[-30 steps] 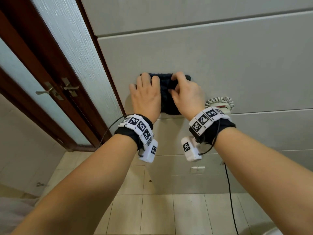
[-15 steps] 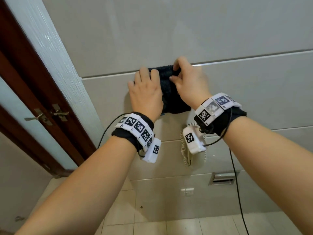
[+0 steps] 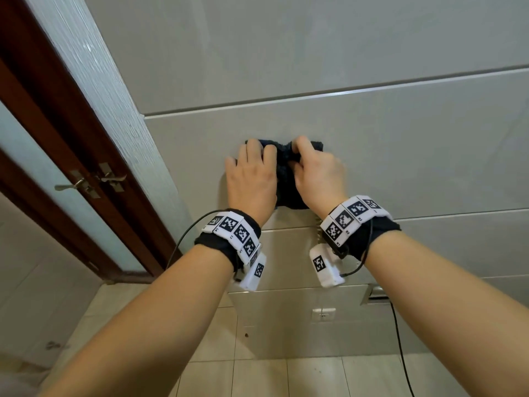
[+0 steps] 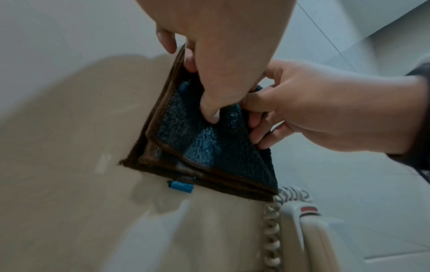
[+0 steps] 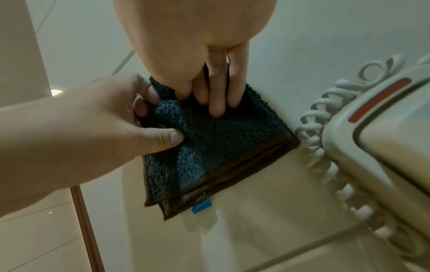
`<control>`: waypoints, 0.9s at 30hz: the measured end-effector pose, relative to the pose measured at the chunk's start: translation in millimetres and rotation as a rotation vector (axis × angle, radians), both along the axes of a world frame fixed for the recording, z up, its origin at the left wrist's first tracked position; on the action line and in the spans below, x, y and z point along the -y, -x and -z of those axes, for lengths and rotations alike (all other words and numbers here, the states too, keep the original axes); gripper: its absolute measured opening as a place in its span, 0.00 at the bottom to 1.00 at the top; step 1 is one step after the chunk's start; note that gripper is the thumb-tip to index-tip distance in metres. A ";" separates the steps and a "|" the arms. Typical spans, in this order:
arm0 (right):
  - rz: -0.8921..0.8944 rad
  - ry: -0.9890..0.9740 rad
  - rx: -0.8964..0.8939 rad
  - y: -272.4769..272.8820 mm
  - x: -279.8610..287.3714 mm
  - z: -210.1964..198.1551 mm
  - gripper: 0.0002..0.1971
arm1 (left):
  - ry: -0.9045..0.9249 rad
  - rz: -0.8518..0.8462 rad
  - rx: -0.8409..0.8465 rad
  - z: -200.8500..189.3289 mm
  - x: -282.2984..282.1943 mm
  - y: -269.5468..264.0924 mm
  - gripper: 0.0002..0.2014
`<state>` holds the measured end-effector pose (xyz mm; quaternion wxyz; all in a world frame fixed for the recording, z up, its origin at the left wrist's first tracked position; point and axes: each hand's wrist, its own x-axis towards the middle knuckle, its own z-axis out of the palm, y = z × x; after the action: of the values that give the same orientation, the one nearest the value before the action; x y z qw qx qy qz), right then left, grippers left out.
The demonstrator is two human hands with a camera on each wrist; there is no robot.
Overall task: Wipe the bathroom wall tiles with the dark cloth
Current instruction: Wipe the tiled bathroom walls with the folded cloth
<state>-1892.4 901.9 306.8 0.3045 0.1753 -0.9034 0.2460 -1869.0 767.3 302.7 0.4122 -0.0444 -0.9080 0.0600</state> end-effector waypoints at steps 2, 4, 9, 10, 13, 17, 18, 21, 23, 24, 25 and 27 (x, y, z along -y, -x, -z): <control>0.005 -0.004 0.004 -2.9 2.1 3.8 0.07 | 0.012 0.001 0.011 5.2 4.4 -0.9 0.22; 0.006 -0.019 0.014 -5.6 5.2 7.1 0.07 | 0.015 0.000 0.022 10.9 9.2 -1.6 0.23; 0.001 -0.052 0.050 -8.6 17.1 16.3 0.06 | 0.014 0.009 0.054 23.3 24.6 -5.8 0.21; 0.001 -0.056 0.054 -8.5 20.4 17.8 0.06 | 0.008 0.010 0.058 24.9 28.2 -6.9 0.21; -0.004 -0.057 0.052 -8.4 33.0 21.0 0.07 | -0.005 0.006 0.060 29.7 41.7 -9.9 0.22; -0.042 -0.045 0.034 -9.8 57.6 22.1 0.07 | -0.019 -0.012 0.066 31.1 68.0 -15.4 0.24; -0.051 -0.044 0.034 -9.7 65.3 21.7 0.06 | -0.027 -0.017 0.070 30.4 75.2 -16.8 0.24; -0.079 -0.051 0.035 -9.7 87.8 16.7 0.06 | -0.061 -0.034 0.086 24.7 95.7 -20.7 0.23; -0.098 -0.043 0.038 -10.3 99.9 8.7 0.06 | -0.077 -0.055 0.090 17.5 107.3 -22.8 0.23; -0.110 -0.036 0.036 -11.2 105.3 2.9 0.06 | -0.082 -0.067 0.085 12.8 112.8 -23.7 0.23; -0.124 -0.028 0.031 -12.0 110.2 -4.0 0.06 | -0.088 -0.079 0.077 7.3 117.8 -23.9 0.23; -0.163 -0.010 0.007 -13.3 120.5 -20.8 0.06 | -0.105 -0.102 0.058 -6.9 127.8 -24.4 0.24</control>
<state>-1879.1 781.5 327.6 0.2792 0.2489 -0.8884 0.2660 -1844.6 639.5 309.6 0.3840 0.0218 -0.9225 0.0318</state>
